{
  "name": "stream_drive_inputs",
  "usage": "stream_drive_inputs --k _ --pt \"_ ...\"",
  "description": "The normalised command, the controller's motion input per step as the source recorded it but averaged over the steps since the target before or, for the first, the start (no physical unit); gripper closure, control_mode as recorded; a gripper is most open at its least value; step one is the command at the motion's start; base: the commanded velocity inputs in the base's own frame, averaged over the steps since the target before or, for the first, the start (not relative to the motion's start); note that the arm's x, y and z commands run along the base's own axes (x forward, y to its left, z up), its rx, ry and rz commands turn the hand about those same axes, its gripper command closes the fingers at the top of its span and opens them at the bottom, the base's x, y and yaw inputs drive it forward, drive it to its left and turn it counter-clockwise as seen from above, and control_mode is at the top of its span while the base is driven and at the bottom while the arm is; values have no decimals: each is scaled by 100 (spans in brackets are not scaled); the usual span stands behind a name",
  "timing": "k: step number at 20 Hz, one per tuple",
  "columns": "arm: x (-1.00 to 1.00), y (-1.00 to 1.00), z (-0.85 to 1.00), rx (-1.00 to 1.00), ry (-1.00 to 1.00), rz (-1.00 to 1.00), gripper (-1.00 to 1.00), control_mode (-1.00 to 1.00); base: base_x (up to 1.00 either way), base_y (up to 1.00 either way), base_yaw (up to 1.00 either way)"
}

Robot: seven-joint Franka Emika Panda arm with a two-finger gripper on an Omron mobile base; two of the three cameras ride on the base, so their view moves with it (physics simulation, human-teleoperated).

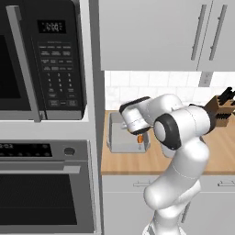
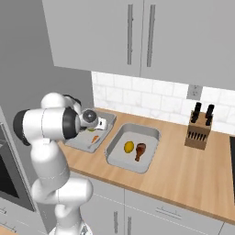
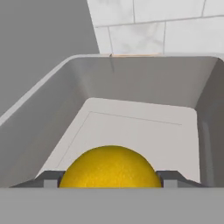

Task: Place one lemon and one chicken drumstick in each tupperware on the nearby counter, to pack two identical lunches.

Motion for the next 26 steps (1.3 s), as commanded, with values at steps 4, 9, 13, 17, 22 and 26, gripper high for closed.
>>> stream_drive_inputs --k 4,9,13,17,22,26 --pt "-11 0 16 0 0 0 -100 -100 0 0 0" --pt "-16 0 70 0 0 0 -100 -100 0 0 0" --pt "-37 -4 97 0 0 0 -100 -100 0 0 0" --pt "-76 -31 98 0 0 -4 -100 -100 0 0 0" --pt "-63 -48 99 2 0 -6 -100 -100 0 0 0" --pt "-41 -46 100 0 0 -5 -100 -100 0 0 0"
